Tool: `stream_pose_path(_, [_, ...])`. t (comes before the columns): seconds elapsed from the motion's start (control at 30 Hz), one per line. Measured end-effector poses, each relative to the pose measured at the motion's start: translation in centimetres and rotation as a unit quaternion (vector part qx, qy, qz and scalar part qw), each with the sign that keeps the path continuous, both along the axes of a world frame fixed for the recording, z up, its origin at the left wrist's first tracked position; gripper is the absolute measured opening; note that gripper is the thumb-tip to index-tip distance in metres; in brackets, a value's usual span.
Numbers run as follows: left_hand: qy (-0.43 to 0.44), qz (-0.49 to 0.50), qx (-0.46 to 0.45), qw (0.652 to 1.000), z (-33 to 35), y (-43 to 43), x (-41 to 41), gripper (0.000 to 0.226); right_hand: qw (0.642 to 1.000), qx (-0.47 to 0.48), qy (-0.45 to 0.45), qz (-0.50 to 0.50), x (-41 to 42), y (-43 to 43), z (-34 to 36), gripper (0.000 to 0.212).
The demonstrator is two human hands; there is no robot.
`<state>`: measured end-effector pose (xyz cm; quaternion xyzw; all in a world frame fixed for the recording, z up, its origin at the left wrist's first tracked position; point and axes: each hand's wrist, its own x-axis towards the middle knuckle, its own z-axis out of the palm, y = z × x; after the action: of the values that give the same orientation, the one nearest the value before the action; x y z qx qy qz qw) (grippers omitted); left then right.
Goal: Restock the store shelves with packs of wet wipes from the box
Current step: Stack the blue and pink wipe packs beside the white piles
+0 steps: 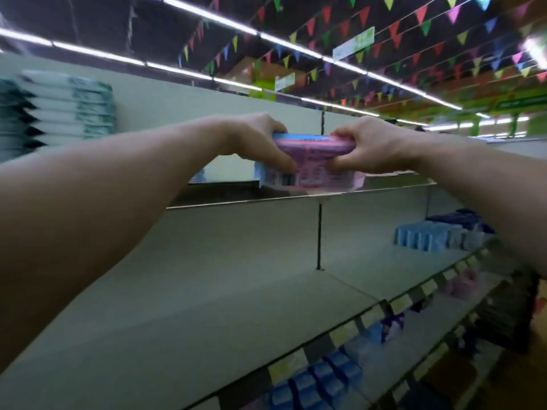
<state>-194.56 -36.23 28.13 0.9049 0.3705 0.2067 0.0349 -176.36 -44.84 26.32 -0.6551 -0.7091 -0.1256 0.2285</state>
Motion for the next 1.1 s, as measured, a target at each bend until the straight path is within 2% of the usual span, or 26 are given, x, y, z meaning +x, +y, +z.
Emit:
stream_pose_path(0.43, [-0.003, 0.203, 0.04, 0.978, 2.6, 7.9, -4.5, 0.044, 0.984, 0.03, -0.01, 0.176, -2.8, 14.7, 2.9, 0.036])
stream_pose_path(0.73, [-0.049, 0.267, -0.096, 0.958, 1.8, 12.4, -5.5, 0.029, 0.962, -0.016, -0.002, 0.274, -3.3, 23.2, 2.1, 0.028])
stream_pose_path(0.8, [-0.061, 0.276, -0.147, 0.948, 1.6, 12.9, -5.8, 0.033, 0.959, -0.038, -0.002, 0.282, -3.6, 24.6, 1.7, 0.028])
stream_pose_path(0.9, [-0.084, 0.28, -0.232, 0.928, 1.3, 14.1, -6.1, 0.052, 0.957, -0.048, 0.005, 0.287, -4.0, 26.4, 1.1, 0.032])
stream_pose_path(1.0, [-0.113, 0.281, -0.256, 0.918, 1.4, 15.3, -6.3, 0.053, 0.944, -0.066, 0.073, 0.314, -3.8, 27.7, 0.7, 0.043])
stream_pose_path(1.1, [-0.087, 0.283, -0.238, 0.925, 1.5, 16.1, -6.5, 0.039, 0.937, -0.031, 0.085, 0.338, -3.5, 27.8, 1.0, 0.024])
